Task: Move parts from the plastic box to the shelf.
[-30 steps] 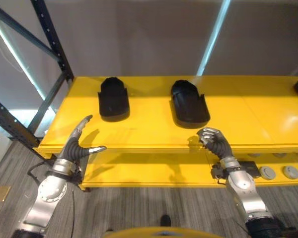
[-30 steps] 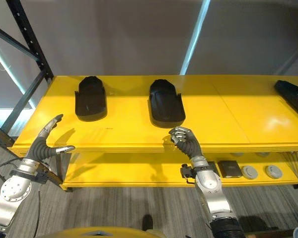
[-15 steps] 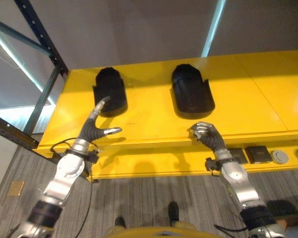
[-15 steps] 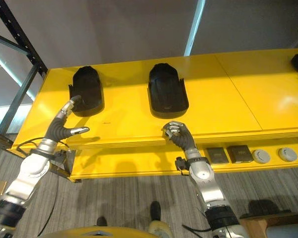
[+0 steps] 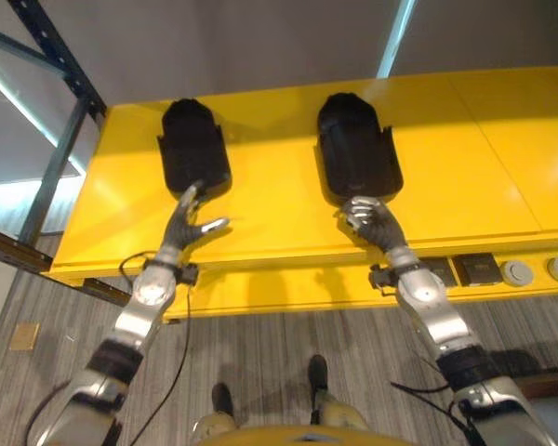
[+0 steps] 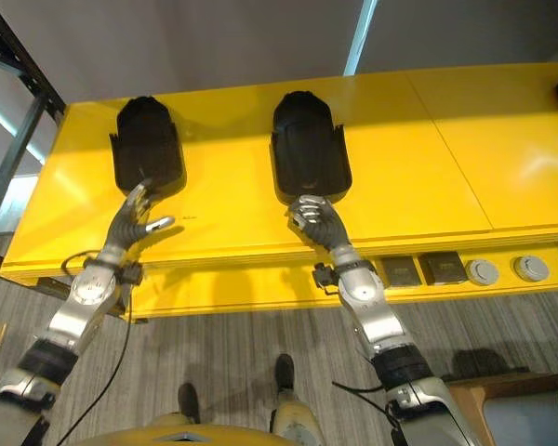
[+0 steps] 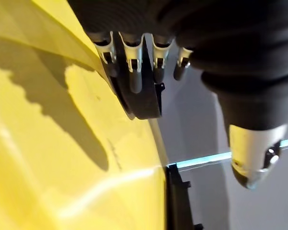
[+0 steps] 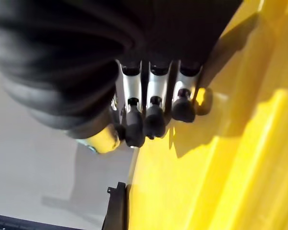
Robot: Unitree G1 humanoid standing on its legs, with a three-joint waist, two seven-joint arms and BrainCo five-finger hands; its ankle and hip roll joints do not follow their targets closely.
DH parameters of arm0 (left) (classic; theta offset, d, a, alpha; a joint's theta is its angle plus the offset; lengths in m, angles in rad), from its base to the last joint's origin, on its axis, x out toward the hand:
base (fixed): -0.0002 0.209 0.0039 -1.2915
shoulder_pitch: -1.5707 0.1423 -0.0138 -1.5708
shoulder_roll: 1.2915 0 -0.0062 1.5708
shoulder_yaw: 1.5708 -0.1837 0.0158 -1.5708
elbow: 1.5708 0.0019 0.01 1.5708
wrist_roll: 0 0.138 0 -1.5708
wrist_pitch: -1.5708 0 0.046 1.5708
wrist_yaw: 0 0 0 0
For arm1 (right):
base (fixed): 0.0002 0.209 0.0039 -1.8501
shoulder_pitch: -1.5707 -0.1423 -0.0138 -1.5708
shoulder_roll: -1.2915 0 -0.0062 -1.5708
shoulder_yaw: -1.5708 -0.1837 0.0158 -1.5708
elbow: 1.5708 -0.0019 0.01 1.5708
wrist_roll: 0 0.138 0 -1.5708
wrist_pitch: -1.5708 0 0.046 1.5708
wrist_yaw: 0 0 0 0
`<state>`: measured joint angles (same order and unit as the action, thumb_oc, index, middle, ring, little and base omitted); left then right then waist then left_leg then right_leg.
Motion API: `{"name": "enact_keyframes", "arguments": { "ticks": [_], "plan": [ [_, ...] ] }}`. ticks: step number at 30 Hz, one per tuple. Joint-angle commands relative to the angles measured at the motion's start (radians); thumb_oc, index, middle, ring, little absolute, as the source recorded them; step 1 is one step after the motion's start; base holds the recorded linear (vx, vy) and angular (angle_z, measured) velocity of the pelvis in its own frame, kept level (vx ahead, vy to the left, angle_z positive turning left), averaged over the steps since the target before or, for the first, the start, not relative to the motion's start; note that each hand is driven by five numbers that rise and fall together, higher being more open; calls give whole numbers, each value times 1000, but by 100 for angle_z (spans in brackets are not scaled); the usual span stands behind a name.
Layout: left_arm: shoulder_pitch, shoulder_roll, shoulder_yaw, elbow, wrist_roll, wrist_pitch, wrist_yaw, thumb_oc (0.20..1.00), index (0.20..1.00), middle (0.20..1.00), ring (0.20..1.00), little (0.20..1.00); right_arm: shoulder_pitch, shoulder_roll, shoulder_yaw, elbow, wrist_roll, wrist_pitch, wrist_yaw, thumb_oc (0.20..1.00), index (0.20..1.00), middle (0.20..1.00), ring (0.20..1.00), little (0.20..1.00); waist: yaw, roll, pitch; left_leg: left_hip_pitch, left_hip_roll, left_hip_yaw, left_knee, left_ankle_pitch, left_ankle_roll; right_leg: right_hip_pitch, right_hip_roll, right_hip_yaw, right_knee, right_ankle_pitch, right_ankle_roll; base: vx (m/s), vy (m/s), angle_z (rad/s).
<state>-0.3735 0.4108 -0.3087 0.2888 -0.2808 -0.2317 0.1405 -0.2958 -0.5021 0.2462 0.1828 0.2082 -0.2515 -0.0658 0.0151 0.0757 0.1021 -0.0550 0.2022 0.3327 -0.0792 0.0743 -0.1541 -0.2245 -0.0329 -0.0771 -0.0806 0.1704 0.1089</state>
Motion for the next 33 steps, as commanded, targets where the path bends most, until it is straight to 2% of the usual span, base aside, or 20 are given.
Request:
{"name": "enact_keyframes", "arguments": {
  "ticks": [1,5,8,9,17,25,26,33],
  "plan": [
    [-105,-7,-48,31,-76,-52,33,1000,1000,1000,1000,1000,-58,21,1,1,37,-30,-30,200,200,200,200,200,9,1,6,79,18,76,59,-158,-22,-14,-26,-48,168,-224,117,0,0,0],
    [-237,-59,-121,121,-156,-58,48,1000,1000,1000,1000,1000,-144,53,62,49,39,-28,-55,200,200,200,200,200,2,0,20,57,22,73,59,-149,-24,-36,-30,-52,170,-214,121,-28,-8,-1],
    [-264,-69,-134,137,-169,-63,49,1000,1000,1000,1000,1000,-166,59,72,57,38,-29,-62,200,200,200,200,200,1,2,26,52,21,73,58,-146,-24,-43,-30,-52,172,-211,123,-26,19,-2],
    [-300,-83,-159,123,-197,-73,45,1000,1000,1000,1000,1000,-209,78,100,56,37,-33,-81,200,200,200,200,200,-1,13,39,40,15,73,59,-141,-24,-61,-35,-49,173,-201,127,-26,46,-11],
    [-257,-85,-151,46,-202,-80,38,1000,1000,1000,1000,1000,-175,85,99,20,15,-36,-85,200,200,200,200,200,4,19,29,37,9,75,62,-143,-19,-65,-42,-48,171,-198,128,6,18,-6],
    [-274,-126,-90,106,-165,-97,184,1000,1000,1000,1000,1000,-127,114,81,1,33,-54,-118,200,200,200,200,200,-11,13,34,35,12,82,68,-154,-17,-79,-40,-46,182,-202,125,1,1,-1],
    [-273,-123,-81,110,-162,-96,195,1000,1000,1000,1000,1000,-111,111,74,-27,46,-62,-115,1000,1000,1000,1000,1000,-17,12,35,36,13,85,70,-155,-17,-80,-38,-44,185,-203,125,13,6,-7],
    [-238,-59,30,142,-120,-83,240,1000,1000,1000,1000,1000,153,56,-49,-313,94,-111,-29,1000,1000,1000,1000,1000,-66,5,27,55,23,107,72,-166,-19,-79,-29,-36,195,-212,128,13,1,-3]
  ]
}}
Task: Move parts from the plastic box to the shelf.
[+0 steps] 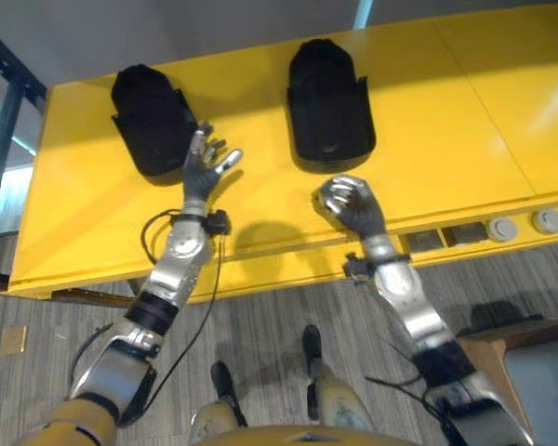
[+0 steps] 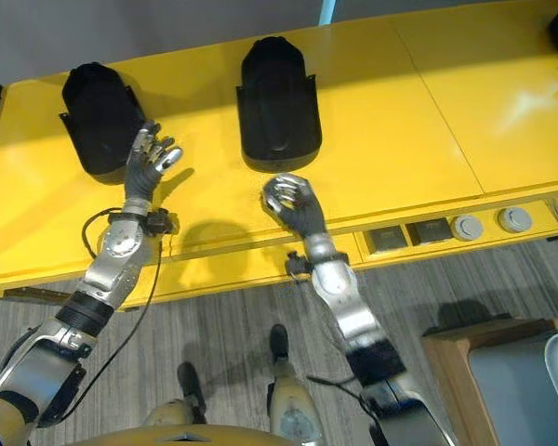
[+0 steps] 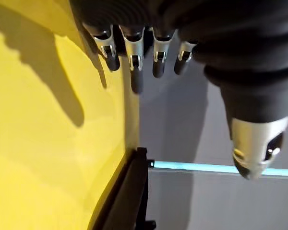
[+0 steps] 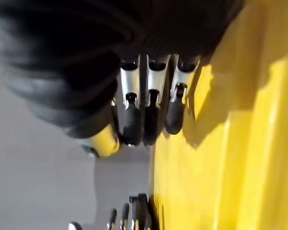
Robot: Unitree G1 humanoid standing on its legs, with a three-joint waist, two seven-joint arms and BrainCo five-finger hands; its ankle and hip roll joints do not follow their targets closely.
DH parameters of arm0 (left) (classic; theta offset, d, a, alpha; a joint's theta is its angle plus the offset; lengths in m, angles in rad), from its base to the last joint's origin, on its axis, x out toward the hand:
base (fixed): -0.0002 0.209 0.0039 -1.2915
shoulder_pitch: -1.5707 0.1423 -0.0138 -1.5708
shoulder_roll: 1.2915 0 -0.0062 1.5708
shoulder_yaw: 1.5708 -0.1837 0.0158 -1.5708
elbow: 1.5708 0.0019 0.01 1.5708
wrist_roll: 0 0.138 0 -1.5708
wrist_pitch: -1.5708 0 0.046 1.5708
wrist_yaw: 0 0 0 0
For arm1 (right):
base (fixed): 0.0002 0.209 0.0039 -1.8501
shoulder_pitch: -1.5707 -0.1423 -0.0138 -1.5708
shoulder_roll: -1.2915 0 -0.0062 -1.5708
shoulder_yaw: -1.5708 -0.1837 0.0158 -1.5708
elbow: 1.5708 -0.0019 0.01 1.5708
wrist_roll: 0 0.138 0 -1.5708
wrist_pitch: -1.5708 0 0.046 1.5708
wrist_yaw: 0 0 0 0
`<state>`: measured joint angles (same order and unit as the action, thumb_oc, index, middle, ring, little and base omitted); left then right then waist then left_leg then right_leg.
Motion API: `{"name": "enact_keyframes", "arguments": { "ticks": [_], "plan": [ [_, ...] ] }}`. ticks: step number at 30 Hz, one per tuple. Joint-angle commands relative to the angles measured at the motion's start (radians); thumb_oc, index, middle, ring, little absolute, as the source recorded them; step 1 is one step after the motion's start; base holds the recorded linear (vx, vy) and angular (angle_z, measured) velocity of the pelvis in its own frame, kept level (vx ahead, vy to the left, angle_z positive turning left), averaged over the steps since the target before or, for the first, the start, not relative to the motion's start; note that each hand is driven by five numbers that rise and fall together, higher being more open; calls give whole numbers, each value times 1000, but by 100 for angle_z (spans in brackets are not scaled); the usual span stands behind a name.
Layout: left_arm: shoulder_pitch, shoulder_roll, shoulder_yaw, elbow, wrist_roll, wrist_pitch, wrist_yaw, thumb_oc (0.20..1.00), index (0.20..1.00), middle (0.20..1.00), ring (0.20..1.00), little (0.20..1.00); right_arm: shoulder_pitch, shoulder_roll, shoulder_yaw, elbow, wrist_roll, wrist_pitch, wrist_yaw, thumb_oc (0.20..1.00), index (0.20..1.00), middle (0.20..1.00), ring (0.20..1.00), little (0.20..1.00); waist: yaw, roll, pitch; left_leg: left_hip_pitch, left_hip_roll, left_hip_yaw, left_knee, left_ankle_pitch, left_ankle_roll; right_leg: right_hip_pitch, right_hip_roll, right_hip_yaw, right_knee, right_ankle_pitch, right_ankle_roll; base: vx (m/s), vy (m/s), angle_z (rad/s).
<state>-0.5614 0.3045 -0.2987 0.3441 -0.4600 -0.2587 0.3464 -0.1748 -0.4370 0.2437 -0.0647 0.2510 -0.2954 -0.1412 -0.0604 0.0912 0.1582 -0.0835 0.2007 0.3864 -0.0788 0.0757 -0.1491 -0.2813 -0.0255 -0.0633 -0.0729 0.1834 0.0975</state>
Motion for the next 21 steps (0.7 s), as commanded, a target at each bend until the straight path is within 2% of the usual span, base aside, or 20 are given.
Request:
{"name": "enact_keyframes", "arguments": {
  "ticks": [1,5,9,21],
  "plan": [
    [-54,58,38,116,68,-52,40,1000,1000,1000,1000,1000,74,-15,-67,-96,70,-75,66,1000,1000,1000,1000,1000,-1,-13,-30,86,24,56,73,-170,-24,-23,-35,-48,190,-227,140,7,-7,-3],
    [-71,65,83,218,93,-44,60,1000,1000,1000,1000,1000,195,-24,-126,-171,108,-85,111,1000,1000,1000,1000,1000,-27,-17,-31,94,22,61,74,-175,-24,-23,-35,-45,195,-232,143,0,-5,-21],
    [-62,59,111,229,91,-49,77,1000,1000,1000,1000,1000,254,-12,-156,-175,123,-85,120,1000,1000,1000,1000,1000,-37,-17,-30,105,17,66,78,-180,-22,-15,-36,-42,198,-236,143,0,-7,-7],
    [140,8,146,28,78,-57,44,1000,1000,1000,1000,1000,317,22,-205,-157,97,-64,114,1000,1000,1000,1000,1000,-42,-10,-68,168,4,58,87,-208,-16,63,-42,-33,192,-256,144,15,-6,-1]
  ]
}}
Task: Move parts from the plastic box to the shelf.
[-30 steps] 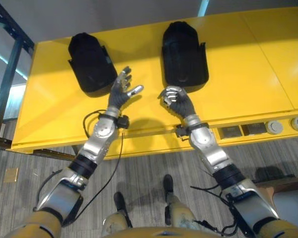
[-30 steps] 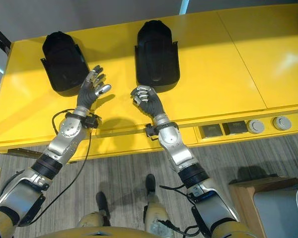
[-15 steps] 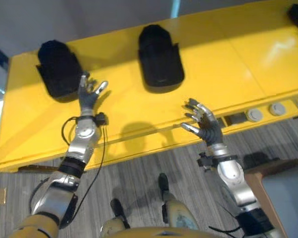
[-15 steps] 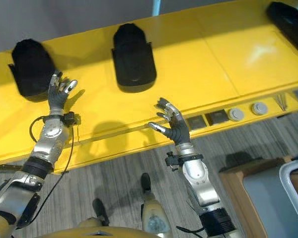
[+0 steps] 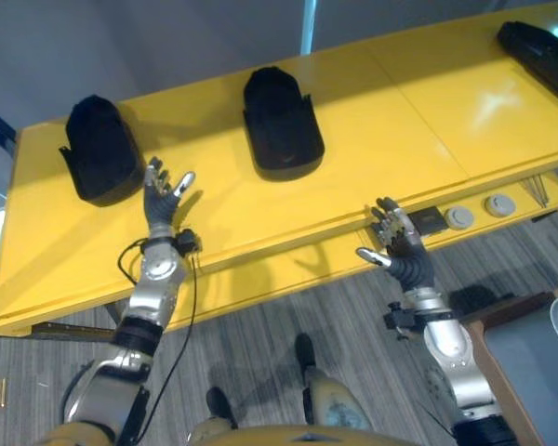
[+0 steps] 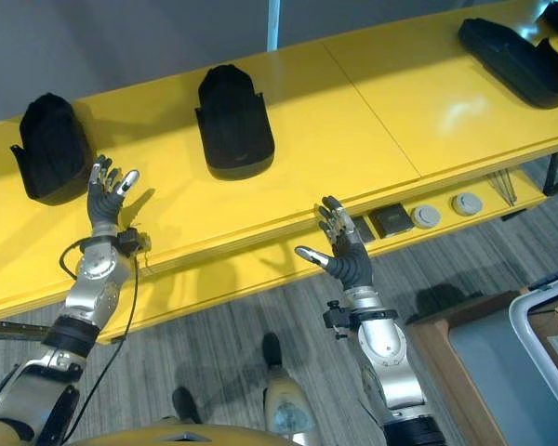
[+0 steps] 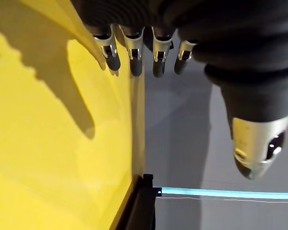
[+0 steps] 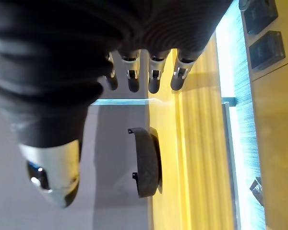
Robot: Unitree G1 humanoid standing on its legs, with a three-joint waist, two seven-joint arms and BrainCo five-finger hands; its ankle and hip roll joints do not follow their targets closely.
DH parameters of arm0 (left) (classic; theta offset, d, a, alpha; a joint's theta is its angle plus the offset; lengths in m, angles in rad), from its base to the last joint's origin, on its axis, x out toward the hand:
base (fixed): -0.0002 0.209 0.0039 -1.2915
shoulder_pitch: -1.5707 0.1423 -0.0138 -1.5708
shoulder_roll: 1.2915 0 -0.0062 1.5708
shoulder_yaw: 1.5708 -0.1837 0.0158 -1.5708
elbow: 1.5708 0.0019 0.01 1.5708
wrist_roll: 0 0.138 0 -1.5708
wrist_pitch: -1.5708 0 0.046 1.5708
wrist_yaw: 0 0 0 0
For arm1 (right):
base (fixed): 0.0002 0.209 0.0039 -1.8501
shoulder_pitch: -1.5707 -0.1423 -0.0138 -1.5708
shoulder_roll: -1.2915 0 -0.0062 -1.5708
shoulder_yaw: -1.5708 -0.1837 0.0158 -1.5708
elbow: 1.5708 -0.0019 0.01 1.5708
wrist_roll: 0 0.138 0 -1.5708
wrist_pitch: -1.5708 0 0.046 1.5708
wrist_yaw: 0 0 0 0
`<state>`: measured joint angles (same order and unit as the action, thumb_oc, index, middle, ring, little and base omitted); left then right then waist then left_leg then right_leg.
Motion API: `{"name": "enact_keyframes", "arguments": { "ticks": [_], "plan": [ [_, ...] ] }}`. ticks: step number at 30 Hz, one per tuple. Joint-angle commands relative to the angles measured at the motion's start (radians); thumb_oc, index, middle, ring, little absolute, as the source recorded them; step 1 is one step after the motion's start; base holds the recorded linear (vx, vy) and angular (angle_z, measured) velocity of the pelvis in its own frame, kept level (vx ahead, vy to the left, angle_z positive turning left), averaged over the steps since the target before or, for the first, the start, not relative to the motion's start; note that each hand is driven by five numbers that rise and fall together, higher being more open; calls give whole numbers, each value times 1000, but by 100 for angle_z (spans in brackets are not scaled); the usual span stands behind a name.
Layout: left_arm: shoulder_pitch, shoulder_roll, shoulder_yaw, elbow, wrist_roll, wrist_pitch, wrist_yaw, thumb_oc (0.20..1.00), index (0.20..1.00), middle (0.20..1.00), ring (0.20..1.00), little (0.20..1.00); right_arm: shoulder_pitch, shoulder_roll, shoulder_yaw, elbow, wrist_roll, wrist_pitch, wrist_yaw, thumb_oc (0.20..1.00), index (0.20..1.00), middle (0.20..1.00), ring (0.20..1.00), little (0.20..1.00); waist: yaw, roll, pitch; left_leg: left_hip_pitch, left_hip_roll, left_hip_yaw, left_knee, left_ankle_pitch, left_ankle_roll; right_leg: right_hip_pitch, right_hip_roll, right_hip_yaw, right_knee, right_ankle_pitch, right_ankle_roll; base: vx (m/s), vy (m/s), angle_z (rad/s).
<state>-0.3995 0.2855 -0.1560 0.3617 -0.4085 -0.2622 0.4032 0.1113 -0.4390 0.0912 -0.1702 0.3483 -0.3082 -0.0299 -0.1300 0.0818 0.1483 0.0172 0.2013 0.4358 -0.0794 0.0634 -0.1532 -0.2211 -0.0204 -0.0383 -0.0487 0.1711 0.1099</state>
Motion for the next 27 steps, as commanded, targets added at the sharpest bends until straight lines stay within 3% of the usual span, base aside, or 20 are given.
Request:
{"name": "enact_keyframes", "arguments": {
  "ticks": [1,7,9,14,18,19,22,27],
  "plan": [
    [-12,27,5,5,29,-50,-15,1000,1000,1000,1000,1000,35,27,-55,-50,-4,-50,1,1000,1000,1000,1000,1000,27,0,-63,71,2,7,89,-199,-11,11,-48,-57,168,-246,132,34,11,4],
    [119,76,38,-149,124,-49,-69,1000,1000,1000,1000,1000,87,33,-124,-46,-40,-48,-1,1000,1000,1000,1000,1000,22,3,-99,121,-20,-5,91,-223,-2,74,-55,-58,168,-258,140,42,36,4],
    [176,123,51,-222,222,-39,-99,1000,1000,1000,1000,1000,100,37,-154,-39,-59,-47,2,1000,1000,1000,1000,1000,26,0,-114,132,-33,-7,93,-230,4,92,-63,-59,168,-256,143,20,76,7],
    [238,337,122,-380,601,-23,-124,1000,1000,1000,1000,1000,123,48,-195,-56,-92,-60,43,1000,1000,1000,1000,1000,46,1,-140,177,-54,-6,99,-256,14,139,-73,-59,172,-261,151,29,82,5],
    [199,447,147,-390,723,4,-137,1000,1000,1000,1000,1000,123,36,-198,-60,-82,-64,68,1000,1000,1000,1000,1000,55,-6,-151,194,-63,-1,104,-260,19,162,-78,-60,169,-257,152,19,39,5],
    [158,512,142,-360,763,24,-162,1000,1000,1000,1000,1000,120,30,-194,-57,-74,-58,89,1000,1000,1000,1000,1000,60,-8,-159,206,-65,4,105,-262,21,172,-81,-62,166,-255,152,19,39,8],
    [26,577,82,-226,775,69,-188,1000,1000,1000,1000,1000,110,18,-166,-46,-47,-44,123,1000,1000,1000,1000,1000,55,-7,-168,220,-68,15,107,-264,23,184,-82,-65,164,-253,152,12,22,7],
    [-275,584,-133,148,766,134,-224,1000,1000,1000,1000,1000,103,6,-138,-37,-26,-44,143,1000,1000,1000,1000,1000,42,-11,-160,226,-68,23,109,-262,26,183,-83,-67,165,-250,152,2,1,1]
  ]
}}
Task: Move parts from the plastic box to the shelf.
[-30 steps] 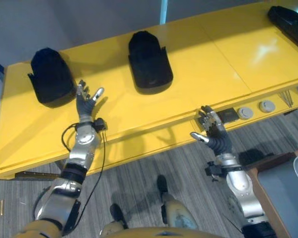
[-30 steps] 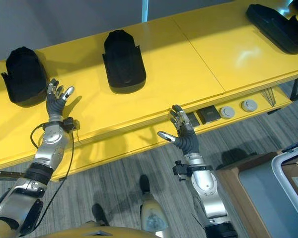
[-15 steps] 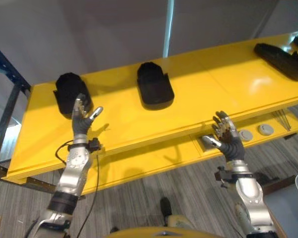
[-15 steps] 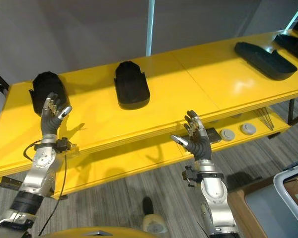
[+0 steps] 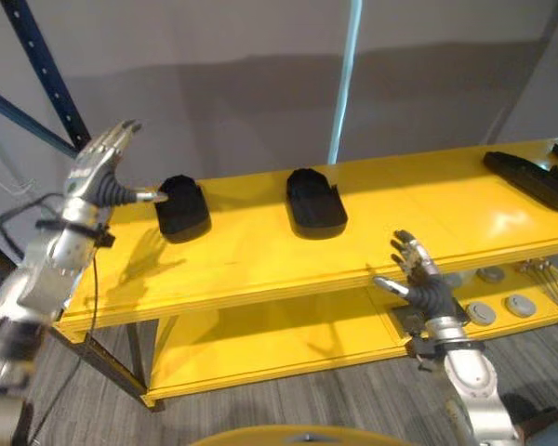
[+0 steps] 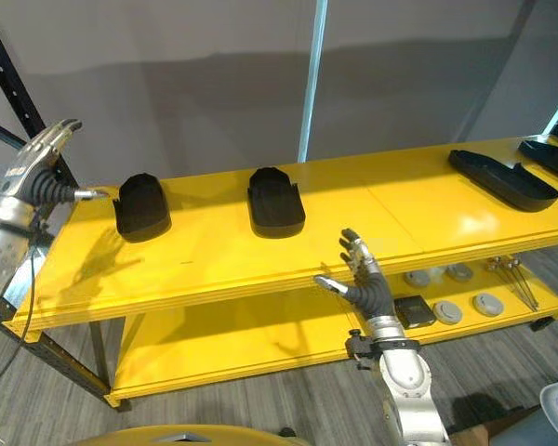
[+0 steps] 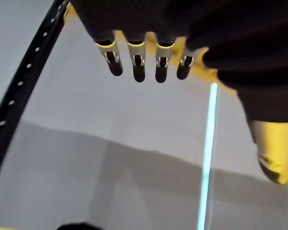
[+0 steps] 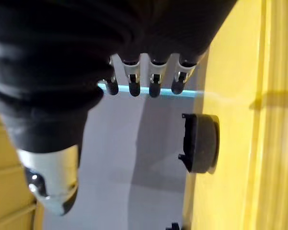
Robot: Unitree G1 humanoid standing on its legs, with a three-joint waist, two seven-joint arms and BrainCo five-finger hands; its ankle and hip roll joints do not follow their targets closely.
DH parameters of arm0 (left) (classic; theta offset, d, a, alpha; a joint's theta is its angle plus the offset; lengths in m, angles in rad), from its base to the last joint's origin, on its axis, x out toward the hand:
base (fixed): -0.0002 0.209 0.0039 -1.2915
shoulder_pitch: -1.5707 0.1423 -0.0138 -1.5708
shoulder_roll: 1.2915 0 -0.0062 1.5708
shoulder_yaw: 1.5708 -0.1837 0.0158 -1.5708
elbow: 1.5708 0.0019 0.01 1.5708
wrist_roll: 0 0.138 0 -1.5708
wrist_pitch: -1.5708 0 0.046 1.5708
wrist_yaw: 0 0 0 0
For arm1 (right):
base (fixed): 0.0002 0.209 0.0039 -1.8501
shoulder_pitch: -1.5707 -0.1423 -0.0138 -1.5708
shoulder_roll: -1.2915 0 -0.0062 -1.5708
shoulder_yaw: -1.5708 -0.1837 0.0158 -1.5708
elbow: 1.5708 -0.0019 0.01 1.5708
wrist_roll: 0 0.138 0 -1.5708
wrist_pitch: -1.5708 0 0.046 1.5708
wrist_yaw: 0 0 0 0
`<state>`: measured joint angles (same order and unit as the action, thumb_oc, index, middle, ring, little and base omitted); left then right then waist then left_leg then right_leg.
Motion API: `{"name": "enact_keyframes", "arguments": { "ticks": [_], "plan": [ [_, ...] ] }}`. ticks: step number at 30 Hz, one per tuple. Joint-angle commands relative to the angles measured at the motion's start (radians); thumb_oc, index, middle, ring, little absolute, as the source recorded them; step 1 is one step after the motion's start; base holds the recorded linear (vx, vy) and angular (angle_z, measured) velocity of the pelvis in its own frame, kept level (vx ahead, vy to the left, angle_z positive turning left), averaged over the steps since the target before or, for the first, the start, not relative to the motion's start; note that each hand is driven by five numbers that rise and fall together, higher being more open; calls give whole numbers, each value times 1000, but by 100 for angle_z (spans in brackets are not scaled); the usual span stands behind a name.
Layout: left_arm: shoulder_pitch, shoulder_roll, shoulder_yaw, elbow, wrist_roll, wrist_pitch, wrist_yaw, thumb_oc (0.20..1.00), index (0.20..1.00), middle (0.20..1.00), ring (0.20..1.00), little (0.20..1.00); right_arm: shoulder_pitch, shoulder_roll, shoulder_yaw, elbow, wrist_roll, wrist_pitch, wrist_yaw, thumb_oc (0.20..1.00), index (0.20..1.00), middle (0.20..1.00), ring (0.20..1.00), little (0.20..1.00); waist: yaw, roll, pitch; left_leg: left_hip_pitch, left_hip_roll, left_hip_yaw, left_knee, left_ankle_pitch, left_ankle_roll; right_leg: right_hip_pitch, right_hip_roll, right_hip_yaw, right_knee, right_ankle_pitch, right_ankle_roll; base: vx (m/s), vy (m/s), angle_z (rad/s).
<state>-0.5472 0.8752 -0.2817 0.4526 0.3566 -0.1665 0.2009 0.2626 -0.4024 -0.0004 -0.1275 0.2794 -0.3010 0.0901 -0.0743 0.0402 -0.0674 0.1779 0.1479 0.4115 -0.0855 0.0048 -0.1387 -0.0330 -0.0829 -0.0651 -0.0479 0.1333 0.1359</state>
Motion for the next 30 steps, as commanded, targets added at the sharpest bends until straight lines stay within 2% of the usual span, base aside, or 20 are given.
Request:
{"name": "enact_keyframes", "arguments": {
  "ticks": [1,3,5,9,11,17,22,30],
  "plan": [
    [-131,-6,-10,59,1,38,-21,1000,1000,1000,1000,1000,-48,-29,-48,-80,42,-51,23,1000,1000,1000,1000,1000,-12,30,56,65,-15,48,115,-204,11,-5,-21,-40,164,-212,126,-10,1,-5],
    [-228,-48,-77,265,-9,57,-16,1000,1000,1000,1000,1000,-36,-25,-28,-76,46,-58,32,1000,1000,1000,1000,1000,-25,33,66,61,-15,55,125,-208,13,-16,-19,-34,171,-213,126,-5,0,-5],
    [-262,-71,-98,362,-15,75,-46,1000,1000,1000,1000,1000,-24,-16,-36,-74,64,-55,39,1000,1000,1000,1000,1000,-27,29,74,46,-16,65,130,-202,14,-38,-18,-27,168,-207,126,-13,1,-6],
    [-283,-74,-107,403,-35,79,-68,1000,1000,1000,1000,1000,-17,-11,-48,-66,76,-52,44,1000,1000,1000,1000,1000,-22,26,85,36,-12,70,135,-200,11,-49,-18,-24,168,-206,126,-19,-3,-15],
    [-278,-71,-124,430,-60,89,-128,1000,1000,1000,1000,1000,-18,-7,-54,-53,94,-47,50,1000,1000,1000,1000,1000,-20,28,96,28,-7,78,137,-199,9,-58,-15,-24,168,-206,126,-10,-2,-8],
    [-277,-50,-162,398,-106,102,-238,1000,1000,1000,1000,1000,-28,-1,-50,-33,94,-42,59,1000,1000,1000,1000,1000,-10,34,98,20,-7,83,133,-193,8,-61,-16,-26,162,-201,126,0,0,0],
    [-257,-16,-224,299,-162,116,-362,1000,1000,1000,1000,1000,-50,5,-36,-31,99,-37,67,1000,1000,1000,1000,1000,3,46,89,14,-6,78,130,-190,11,-60,-17,-35,161,-198,126,0,0,0],
    [-223,-30,-283,251,-166,109,-443,1000,1000,1000,1000,1000,-61,8,-10,-41,100,-36,80,1000,1000,1000,1000,1000,2,56,85,9,-10,67,125,-187,15,-59,-20,-38,166,-196,126,0,0,0]
  ]
}}
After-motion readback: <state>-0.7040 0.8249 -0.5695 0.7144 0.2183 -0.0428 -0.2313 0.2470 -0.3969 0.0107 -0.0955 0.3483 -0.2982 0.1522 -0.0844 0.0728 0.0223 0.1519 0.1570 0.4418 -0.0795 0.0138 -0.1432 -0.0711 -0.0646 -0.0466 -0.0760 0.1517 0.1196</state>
